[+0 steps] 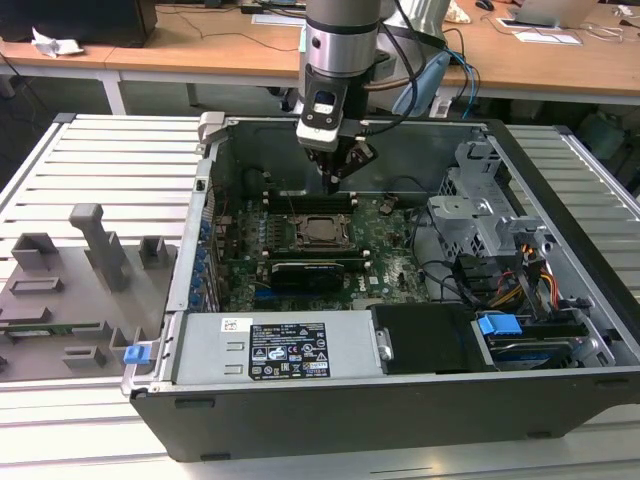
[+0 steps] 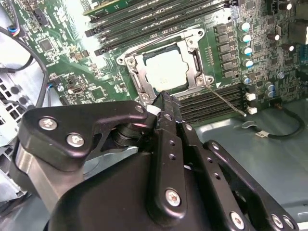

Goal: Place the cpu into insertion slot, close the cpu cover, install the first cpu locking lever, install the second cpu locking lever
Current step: 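Install the first cpu locking lever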

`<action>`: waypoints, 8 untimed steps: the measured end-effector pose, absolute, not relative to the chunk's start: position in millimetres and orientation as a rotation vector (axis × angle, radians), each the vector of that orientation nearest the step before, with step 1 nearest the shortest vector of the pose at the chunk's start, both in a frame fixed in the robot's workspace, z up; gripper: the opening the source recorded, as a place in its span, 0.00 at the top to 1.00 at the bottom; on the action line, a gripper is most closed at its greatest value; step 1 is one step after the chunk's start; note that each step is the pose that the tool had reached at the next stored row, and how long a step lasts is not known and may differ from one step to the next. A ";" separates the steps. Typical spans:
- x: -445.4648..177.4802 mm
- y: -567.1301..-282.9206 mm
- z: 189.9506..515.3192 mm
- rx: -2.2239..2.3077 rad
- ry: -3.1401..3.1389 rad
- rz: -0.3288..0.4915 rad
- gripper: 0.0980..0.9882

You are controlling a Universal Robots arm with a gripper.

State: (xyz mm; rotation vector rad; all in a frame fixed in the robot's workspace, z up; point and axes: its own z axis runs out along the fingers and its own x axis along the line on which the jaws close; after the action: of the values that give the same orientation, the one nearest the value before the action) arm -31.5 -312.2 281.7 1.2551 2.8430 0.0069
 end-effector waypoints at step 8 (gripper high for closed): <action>-31.5 -312.1 281.1 1.082 2.919 0.007 0.99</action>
State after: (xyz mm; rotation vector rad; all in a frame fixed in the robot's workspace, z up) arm -31.5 -312.1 281.1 1.0819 2.9187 0.0067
